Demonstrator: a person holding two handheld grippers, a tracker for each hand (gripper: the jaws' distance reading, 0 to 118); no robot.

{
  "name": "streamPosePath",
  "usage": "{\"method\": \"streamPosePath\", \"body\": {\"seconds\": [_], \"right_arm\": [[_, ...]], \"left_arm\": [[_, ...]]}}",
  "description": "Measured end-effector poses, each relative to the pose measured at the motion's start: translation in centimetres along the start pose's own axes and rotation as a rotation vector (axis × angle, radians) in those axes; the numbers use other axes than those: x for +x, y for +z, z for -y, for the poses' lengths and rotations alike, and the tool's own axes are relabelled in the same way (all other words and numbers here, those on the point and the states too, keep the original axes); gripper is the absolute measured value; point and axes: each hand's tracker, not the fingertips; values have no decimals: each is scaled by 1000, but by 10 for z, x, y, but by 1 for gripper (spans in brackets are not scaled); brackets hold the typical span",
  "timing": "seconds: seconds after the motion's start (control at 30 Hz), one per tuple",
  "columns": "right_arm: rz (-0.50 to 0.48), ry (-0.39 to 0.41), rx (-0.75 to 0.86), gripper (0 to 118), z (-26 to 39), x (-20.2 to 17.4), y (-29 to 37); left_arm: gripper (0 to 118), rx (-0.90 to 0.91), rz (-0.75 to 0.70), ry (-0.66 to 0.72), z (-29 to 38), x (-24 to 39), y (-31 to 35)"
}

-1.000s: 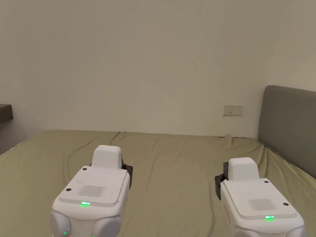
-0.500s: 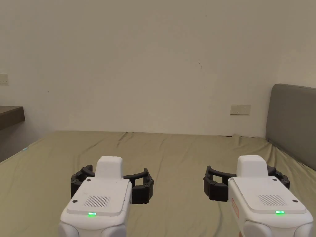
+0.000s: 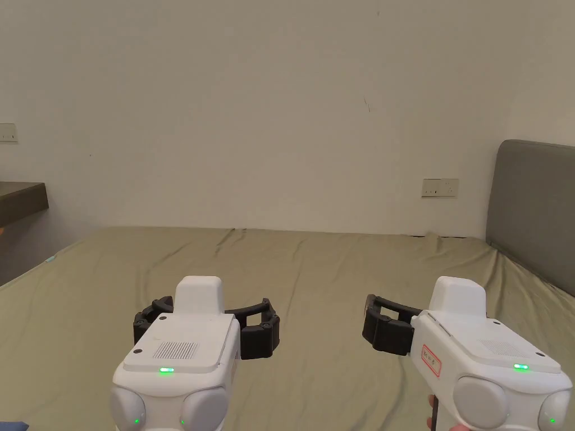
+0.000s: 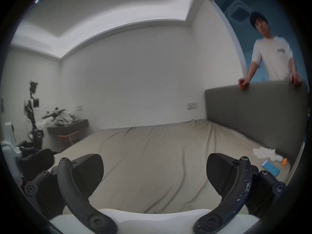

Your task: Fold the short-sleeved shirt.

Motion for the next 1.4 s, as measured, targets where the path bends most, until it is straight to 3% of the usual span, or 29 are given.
{"method": "streamPosePath", "body": {"seconds": [0.2, 0.43, 0.6, 0.73, 1.4], "right_arm": [[154, 97, 35, 118, 9, -7, -1], [183, 118, 54, 118, 10, -9, 1], [176, 90, 79, 118, 9, -6, 3], [200, 151, 100, 118, 10, -10, 6], [185, 166, 58, 118, 14, -10, 2]], "left_arm": [[118, -5, -2, 23, -1, -3, -1], [118, 6, -14, 13, 1, -4, 0], [118, 3, -9, 3, 5, -3, 2], [118, 4, -10, -4, 6, -2, 2], [118, 48, -28, -9, 6, 1, 9]]}}
